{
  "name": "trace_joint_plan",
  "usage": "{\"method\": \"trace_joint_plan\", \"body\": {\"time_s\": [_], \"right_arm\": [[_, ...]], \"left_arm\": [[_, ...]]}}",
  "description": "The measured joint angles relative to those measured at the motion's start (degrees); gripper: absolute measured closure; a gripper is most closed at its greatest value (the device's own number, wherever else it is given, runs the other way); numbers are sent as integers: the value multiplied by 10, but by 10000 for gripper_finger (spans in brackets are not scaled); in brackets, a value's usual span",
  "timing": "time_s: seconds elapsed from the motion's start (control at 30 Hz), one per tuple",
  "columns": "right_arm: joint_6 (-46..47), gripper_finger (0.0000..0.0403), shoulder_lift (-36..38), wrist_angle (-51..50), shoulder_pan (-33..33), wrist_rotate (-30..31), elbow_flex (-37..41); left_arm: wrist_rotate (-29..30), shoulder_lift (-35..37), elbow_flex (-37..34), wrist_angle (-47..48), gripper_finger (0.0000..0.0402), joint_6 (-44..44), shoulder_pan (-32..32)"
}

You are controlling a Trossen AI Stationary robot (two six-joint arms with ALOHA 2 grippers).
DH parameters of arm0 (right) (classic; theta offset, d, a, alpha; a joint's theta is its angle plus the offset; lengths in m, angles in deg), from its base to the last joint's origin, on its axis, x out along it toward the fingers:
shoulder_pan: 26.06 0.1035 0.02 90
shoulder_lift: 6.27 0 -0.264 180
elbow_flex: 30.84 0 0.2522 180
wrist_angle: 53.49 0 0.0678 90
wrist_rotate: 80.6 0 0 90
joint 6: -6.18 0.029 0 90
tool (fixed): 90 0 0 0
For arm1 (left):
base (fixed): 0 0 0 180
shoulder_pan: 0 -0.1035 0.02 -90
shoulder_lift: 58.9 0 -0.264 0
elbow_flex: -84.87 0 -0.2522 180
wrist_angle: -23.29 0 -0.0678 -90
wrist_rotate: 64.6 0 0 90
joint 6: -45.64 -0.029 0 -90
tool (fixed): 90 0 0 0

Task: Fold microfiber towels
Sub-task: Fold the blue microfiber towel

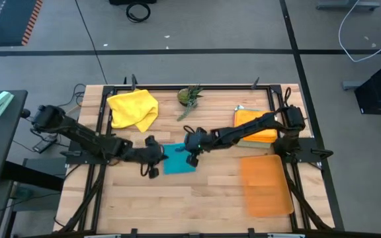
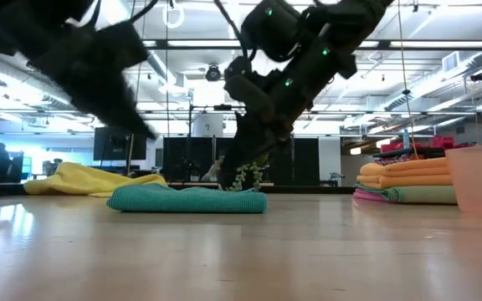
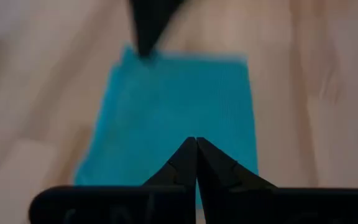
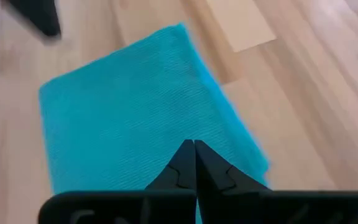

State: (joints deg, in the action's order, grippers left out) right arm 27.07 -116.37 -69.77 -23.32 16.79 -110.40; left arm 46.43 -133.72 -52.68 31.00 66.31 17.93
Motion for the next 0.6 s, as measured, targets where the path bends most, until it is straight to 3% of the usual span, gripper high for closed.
{"method": "trace_joint_plan", "body": {"time_s": [0.23, 0.37, 0.43, 0.6], "right_arm": [[35, 403, 0, 32, 54, -38, 0], [107, 403, -10, 66, 104, 78, 1], [142, 403, -16, 94, 119, 119, -1], [189, 403, -30, 118, 138, 151, 0]], "left_arm": [[32, -62, -1, 0, 395, -11, 0], [31, -83, -1, -16, 385, -42, -45], [0, -90, -1, -14, 389, -50, -69], [-55, -96, -1, -8, 392, -53, -105]]}}
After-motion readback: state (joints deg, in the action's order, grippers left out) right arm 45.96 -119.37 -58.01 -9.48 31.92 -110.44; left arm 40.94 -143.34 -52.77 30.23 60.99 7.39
